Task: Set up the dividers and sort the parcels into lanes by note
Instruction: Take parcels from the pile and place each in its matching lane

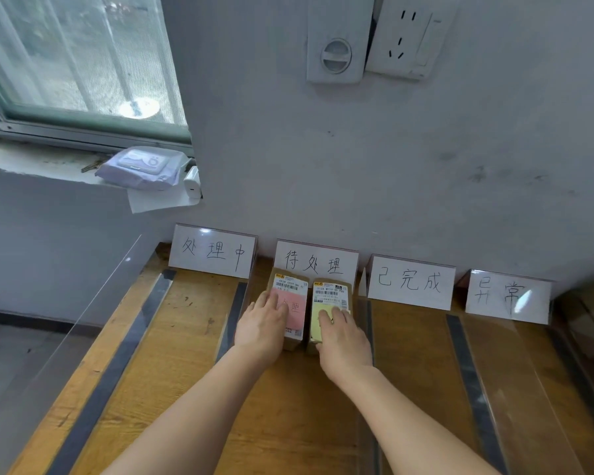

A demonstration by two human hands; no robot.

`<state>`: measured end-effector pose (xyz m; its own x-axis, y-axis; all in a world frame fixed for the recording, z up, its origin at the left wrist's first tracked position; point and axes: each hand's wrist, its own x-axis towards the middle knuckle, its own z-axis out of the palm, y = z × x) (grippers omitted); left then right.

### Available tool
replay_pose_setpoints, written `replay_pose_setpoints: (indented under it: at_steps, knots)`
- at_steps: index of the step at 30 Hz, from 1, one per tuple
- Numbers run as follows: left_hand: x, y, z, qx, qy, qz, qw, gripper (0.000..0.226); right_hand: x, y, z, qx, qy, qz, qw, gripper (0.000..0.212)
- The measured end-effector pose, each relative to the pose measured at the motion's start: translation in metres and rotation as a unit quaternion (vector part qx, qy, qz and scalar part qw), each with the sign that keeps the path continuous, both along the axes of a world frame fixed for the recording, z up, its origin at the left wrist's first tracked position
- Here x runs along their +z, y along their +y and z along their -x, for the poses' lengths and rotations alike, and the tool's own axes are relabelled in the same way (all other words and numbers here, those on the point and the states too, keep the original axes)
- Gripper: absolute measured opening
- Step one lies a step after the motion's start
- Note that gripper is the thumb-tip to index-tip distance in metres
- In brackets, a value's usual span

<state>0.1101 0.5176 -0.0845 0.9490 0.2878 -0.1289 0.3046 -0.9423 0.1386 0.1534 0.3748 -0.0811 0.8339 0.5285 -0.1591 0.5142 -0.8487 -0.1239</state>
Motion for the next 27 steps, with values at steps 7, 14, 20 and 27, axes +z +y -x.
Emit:
replay_pose_setpoints:
  at_steps: [7,14,20,27]
  knots:
    - [0.038,-0.001,-0.006,-0.044,-0.038,-0.040,0.998,0.058,0.043,-0.013,-0.001,0.013,-0.035,-0.043,0.998,0.060]
    - [0.077,-0.024,-0.002,-0.099,-0.069,-0.072,0.990,0.050,0.080,-0.049,0.012,-0.015,-0.072,-0.006,0.997,0.061]
    - [0.105,-0.066,0.012,-0.132,-0.086,-0.094,0.983,0.045,0.103,-0.098,0.035,-0.054,-0.085,0.009,0.995,0.060]
    - [0.131,-0.152,0.035,-0.165,-0.102,-0.085,0.977,0.039,0.125,-0.185,0.063,-0.096,-0.103,0.018,0.990,0.059]
